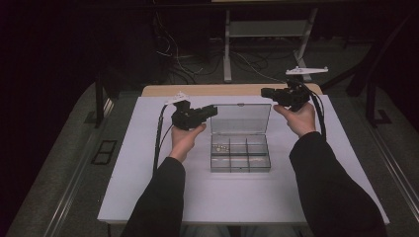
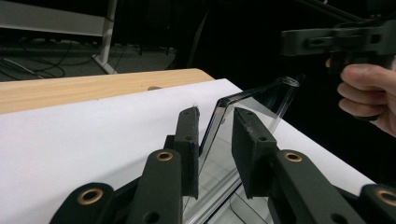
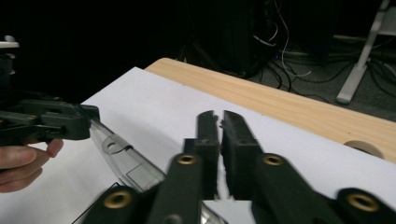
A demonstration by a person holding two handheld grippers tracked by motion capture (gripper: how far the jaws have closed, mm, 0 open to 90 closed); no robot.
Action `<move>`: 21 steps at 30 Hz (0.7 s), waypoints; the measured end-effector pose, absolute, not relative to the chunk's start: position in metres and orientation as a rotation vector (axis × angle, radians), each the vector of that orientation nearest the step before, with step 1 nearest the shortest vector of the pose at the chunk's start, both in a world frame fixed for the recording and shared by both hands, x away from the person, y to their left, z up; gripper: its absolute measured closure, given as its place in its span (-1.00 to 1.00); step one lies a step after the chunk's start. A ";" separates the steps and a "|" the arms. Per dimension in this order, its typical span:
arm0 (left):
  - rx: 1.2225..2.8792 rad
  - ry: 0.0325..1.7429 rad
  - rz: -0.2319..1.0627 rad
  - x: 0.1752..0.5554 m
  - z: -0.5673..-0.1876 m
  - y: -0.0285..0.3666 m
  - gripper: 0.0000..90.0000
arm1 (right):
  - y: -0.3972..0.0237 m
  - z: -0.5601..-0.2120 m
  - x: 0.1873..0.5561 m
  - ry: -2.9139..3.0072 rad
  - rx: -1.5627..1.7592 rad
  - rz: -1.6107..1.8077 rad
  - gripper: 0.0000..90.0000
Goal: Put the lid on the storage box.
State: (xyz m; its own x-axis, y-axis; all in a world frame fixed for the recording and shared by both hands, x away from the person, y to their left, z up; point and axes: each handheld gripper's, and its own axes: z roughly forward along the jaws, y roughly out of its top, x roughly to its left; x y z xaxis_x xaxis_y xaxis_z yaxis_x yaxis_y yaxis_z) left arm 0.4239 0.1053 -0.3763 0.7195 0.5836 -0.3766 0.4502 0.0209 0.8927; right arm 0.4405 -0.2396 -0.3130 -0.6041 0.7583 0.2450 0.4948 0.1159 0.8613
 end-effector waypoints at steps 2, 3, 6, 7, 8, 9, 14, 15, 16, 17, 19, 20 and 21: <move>1.611 0.853 0.125 0.423 -0.376 0.105 0.58 | -0.234 -0.316 0.444 2.146 1.253 1.479 0.98; 1.611 0.851 0.126 0.422 -0.376 0.106 0.57 | -0.233 -0.318 0.445 2.148 1.253 1.476 0.98; 1.618 0.838 0.126 0.419 -0.376 0.107 0.56 | -0.227 -0.324 0.446 2.192 1.258 1.453 0.98; 1.621 0.835 0.132 0.417 -0.375 0.106 0.55 | -0.225 -0.325 0.445 2.209 1.251 1.443 0.98; 1.635 0.827 0.143 0.415 -0.374 0.105 0.55 | -0.223 -0.326 0.444 2.228 1.241 1.437 0.98; 1.646 0.818 0.153 0.414 -0.373 0.105 0.54 | -0.222 -0.326 0.442 2.238 1.233 1.431 0.98; 1.662 0.799 0.157 0.407 -0.372 0.104 0.47 | -0.217 -0.329 0.430 2.285 1.221 1.415 0.98; 1.663 0.792 0.155 0.404 -0.373 0.104 0.46 | -0.218 -0.329 0.428 2.290 1.222 1.421 0.98; 1.665 0.791 0.153 0.403 -0.373 0.105 0.45 | -0.218 -0.329 0.426 2.300 1.223 1.424 0.98; 1.663 0.790 0.146 0.401 -0.373 0.105 0.44 | -0.218 -0.329 0.425 2.305 1.220 1.425 0.98; 1.663 0.791 0.137 0.397 -0.374 0.106 0.40 | -0.218 -0.328 0.421 2.328 1.208 1.427 0.98; 1.667 0.788 0.132 0.395 -0.374 0.106 0.37 | -0.218 -0.328 0.419 2.337 1.201 1.427 0.98; 1.669 0.782 0.129 0.392 -0.374 0.106 0.36 | -0.218 -0.329 0.416 2.347 1.189 1.435 0.98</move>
State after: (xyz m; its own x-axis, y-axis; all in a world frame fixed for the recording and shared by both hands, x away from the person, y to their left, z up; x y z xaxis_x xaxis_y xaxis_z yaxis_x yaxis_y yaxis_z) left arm 0.3918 0.1064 -0.3745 0.7659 0.5539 -0.3266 0.4195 -0.0456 0.9066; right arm 0.4155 -0.2178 -0.3286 -0.6763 0.6875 0.2644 0.5488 0.2308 0.8035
